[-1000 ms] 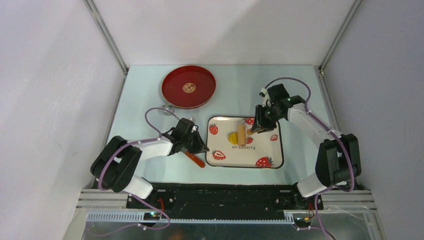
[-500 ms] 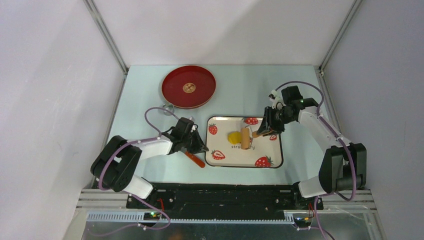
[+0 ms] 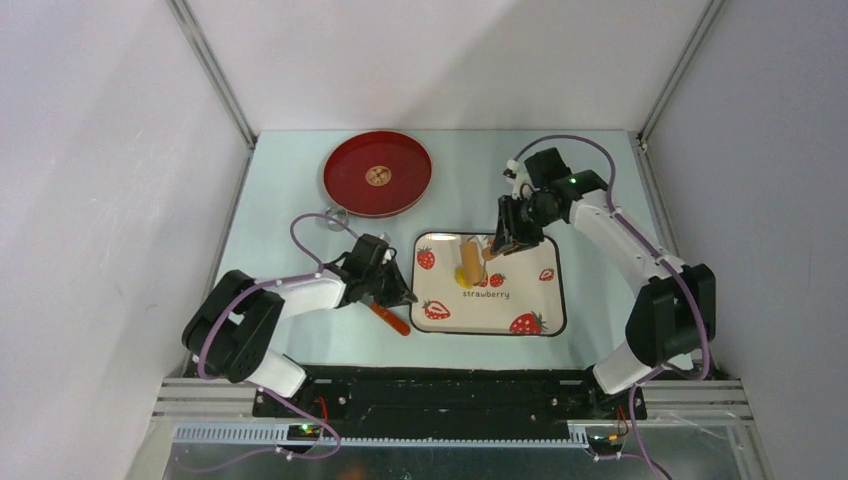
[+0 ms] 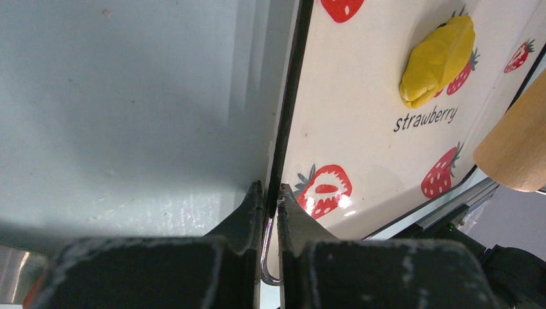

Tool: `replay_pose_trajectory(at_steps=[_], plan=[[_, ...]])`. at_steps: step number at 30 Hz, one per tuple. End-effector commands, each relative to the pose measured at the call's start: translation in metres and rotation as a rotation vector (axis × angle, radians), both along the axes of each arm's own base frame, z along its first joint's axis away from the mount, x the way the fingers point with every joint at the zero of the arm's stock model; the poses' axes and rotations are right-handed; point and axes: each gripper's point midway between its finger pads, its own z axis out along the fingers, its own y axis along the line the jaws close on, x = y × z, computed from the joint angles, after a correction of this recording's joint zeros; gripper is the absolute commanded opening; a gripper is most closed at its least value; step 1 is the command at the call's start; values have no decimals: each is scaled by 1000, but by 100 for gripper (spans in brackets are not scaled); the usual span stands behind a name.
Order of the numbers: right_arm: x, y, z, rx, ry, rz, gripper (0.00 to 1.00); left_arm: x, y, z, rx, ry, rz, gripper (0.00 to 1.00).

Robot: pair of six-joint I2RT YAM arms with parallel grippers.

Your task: Roll out the dumpling wrappers from the dough

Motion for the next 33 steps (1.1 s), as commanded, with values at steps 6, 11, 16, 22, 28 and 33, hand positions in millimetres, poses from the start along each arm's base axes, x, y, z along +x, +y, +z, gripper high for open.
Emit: replay_pose_trajectory(at_steps=[6,11,16,22,28,33], plan=[[10,22,-13,-69,46,13,0,-9,35,-32,173,73,61,0],[11,26,-21,-85,62,21,0,-10,35,-33,174,73,59,0],[8,29,-24,-85,69,33,0,-9,35,-33,174,73,58,0],[11,39,4,-14,13,51,0,-9,35,-33,174,74,57,0],[16,45,25,8,-27,58,0,-9,35,-33,174,74,57,0],[18,42,12,-35,-4,46,0,-9,35,-33,174,73,58,0]])
